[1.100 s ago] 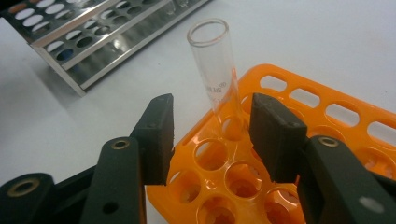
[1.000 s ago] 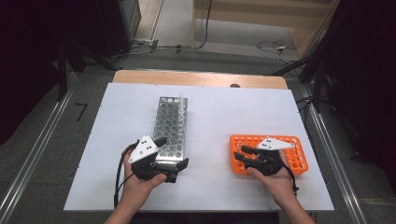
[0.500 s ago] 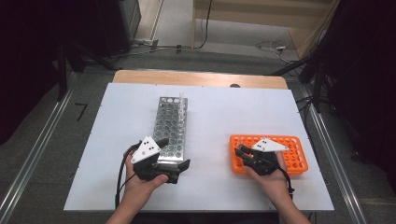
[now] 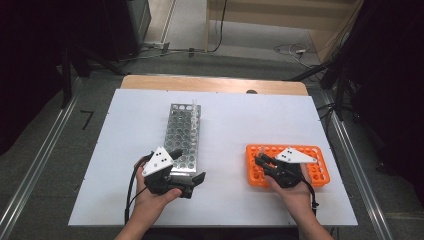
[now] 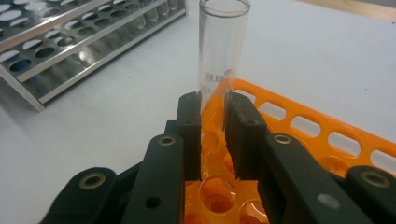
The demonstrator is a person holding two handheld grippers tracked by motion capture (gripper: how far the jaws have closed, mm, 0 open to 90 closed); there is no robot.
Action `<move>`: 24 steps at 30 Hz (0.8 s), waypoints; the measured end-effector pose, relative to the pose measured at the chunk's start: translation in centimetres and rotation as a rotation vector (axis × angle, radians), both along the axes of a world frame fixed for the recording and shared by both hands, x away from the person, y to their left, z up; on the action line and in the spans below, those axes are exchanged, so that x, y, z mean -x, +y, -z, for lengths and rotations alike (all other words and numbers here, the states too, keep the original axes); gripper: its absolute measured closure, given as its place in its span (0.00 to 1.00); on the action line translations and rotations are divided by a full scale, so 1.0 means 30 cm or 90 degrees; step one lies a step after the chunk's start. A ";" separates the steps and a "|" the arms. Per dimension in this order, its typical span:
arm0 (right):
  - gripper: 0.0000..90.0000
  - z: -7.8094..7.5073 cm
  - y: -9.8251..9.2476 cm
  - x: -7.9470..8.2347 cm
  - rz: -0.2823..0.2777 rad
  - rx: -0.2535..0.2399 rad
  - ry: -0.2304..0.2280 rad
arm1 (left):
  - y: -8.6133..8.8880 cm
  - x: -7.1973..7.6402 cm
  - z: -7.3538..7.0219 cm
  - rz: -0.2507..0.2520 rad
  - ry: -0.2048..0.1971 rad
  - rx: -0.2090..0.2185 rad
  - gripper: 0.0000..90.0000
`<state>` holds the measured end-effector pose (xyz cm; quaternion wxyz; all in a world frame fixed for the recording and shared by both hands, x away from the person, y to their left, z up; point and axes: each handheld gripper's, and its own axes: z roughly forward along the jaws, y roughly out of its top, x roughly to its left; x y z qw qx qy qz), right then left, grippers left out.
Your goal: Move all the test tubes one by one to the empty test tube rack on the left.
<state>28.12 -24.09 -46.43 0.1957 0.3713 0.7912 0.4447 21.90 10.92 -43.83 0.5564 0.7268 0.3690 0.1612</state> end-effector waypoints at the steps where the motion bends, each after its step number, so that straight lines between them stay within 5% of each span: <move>1: 0.82 -0.006 -0.002 0.003 0.001 -0.006 -0.006 | 0.000 -0.001 0.001 0.000 0.000 0.000 0.00; 10: 0.82 -0.045 0.002 0.032 -0.022 -0.031 -0.024 | -0.010 0.002 0.001 0.007 0.004 0.000 0.00; 24: 0.82 -0.057 0.068 0.084 -0.103 -0.042 -0.008 | -0.049 0.013 -0.012 0.039 0.000 0.013 0.01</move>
